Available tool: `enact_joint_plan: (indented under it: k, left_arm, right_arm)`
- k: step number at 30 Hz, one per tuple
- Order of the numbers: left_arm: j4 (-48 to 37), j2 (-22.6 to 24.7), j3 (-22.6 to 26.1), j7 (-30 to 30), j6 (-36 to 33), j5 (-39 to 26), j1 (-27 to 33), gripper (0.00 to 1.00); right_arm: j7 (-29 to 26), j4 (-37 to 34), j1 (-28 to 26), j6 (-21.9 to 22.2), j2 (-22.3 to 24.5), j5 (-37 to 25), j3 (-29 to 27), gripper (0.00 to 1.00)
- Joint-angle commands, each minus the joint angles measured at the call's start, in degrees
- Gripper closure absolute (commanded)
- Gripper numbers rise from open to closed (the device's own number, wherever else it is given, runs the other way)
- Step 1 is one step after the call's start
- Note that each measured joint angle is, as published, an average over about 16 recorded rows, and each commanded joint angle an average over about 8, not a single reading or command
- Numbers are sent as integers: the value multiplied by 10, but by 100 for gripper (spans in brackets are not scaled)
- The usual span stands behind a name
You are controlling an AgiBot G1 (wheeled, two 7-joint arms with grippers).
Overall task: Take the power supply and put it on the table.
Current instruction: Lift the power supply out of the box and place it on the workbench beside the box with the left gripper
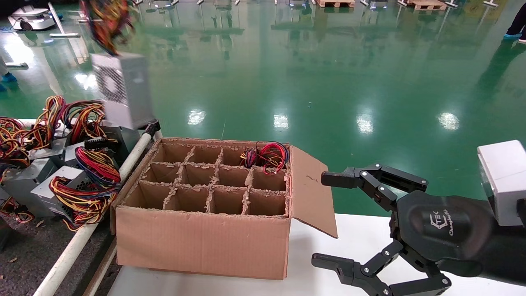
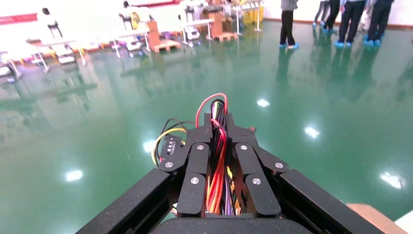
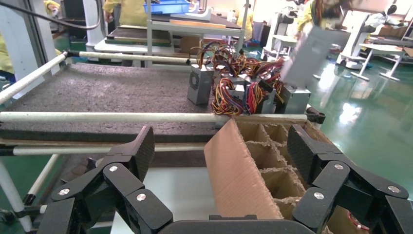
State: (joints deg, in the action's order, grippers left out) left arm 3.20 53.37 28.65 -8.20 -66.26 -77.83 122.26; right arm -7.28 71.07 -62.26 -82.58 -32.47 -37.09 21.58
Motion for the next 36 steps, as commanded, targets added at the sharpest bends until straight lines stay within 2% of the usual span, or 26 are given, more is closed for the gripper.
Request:
enact_joint_plan:
  k: [1, 21, 36]
  left_arm:
    - [-1, -14, -1, -1, -10, 1, 16, 100]
    - [-8, -154, 55, -12, -105, -83, 99, 100]
    - [-4, -224, 89, -39, -160, -132, 125, 100]
  right_arm:
    - [0, 0, 0, 0, 0, 0, 0, 0]
    - [0, 0, 0, 0, 0, 0, 0, 0]
    - [0, 0, 0, 0, 0, 0, 0, 0]
